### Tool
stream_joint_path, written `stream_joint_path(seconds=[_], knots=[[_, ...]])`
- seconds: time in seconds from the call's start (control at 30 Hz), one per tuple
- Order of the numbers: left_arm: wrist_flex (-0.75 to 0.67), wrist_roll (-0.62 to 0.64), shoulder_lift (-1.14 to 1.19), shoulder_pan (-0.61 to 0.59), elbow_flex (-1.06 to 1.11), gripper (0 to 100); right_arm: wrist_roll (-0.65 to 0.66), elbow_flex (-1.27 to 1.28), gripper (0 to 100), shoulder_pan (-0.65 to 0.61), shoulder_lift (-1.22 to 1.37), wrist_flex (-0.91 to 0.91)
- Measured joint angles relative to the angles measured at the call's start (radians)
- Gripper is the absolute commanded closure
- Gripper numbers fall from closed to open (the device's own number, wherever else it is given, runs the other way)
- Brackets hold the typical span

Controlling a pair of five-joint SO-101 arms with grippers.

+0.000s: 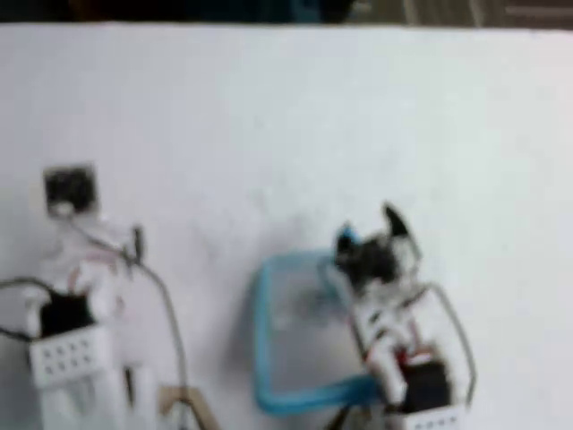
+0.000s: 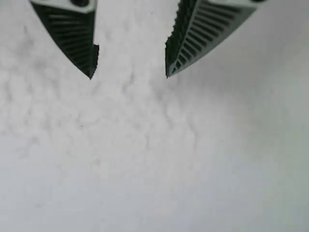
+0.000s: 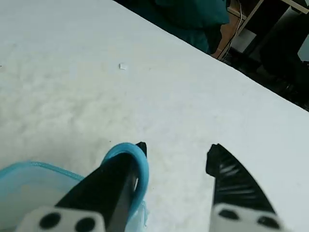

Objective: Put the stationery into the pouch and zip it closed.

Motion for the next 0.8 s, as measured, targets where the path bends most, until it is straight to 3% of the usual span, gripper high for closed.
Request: stream_joint_path(seconds=[0.17,0.33,0.8], knots=[[-0.187,-0.097,0.0,0.0,0.158,90,0.0,0.066,79.3,0.0,-0.006,-0.009],[-0.376,-0.166,0.0,0.021,0.322,93,-0.002,0.107,79.3,-0.025,-0.009,-0.011],[-0.416,-0.178,0.0,0.028,0.344,98,-0.003,0.132,79.3,-0.057,-0.011,0.121]])
